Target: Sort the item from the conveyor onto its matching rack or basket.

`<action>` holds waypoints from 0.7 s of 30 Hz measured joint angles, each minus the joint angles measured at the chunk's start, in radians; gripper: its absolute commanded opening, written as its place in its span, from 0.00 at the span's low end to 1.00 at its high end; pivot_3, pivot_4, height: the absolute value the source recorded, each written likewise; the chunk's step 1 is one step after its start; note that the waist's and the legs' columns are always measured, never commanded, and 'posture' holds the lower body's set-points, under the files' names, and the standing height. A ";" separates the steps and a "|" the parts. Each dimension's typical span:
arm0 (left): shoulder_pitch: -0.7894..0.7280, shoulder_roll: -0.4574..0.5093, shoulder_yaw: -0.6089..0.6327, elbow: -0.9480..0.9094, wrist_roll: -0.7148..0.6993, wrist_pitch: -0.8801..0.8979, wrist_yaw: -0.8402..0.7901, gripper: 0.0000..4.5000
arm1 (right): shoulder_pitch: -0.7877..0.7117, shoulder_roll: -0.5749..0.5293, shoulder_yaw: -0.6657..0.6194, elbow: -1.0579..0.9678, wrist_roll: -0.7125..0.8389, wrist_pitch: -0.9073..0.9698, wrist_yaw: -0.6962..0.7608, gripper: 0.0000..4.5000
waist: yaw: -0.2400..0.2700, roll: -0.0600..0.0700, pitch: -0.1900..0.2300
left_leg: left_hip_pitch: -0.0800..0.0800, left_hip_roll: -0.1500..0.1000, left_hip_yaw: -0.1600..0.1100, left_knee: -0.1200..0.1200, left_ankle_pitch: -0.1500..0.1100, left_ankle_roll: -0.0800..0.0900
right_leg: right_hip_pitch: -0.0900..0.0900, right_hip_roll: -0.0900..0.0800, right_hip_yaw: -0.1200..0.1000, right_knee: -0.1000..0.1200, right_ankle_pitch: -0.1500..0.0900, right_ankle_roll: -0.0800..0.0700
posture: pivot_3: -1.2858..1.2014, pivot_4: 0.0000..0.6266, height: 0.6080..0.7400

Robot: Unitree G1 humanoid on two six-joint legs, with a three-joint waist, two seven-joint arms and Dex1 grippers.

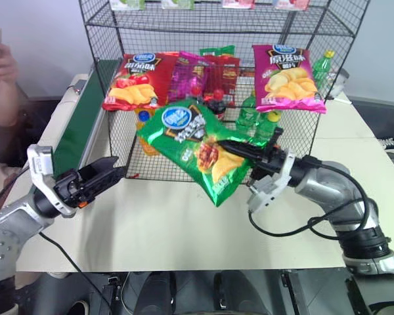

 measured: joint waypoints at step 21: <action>-0.084 -0.110 -0.074 -0.012 0.306 -0.271 0.118 0.95 | -0.284 0.065 0.116 0.198 -0.270 0.532 -0.100 0.00 | -0.005 0.000 0.000 | 0.000 0.001 0.000 0.002 -0.002 0.003 | -0.001 0.001 0.001 0.004 0.000 0.000 | 0.52 0.24 0.99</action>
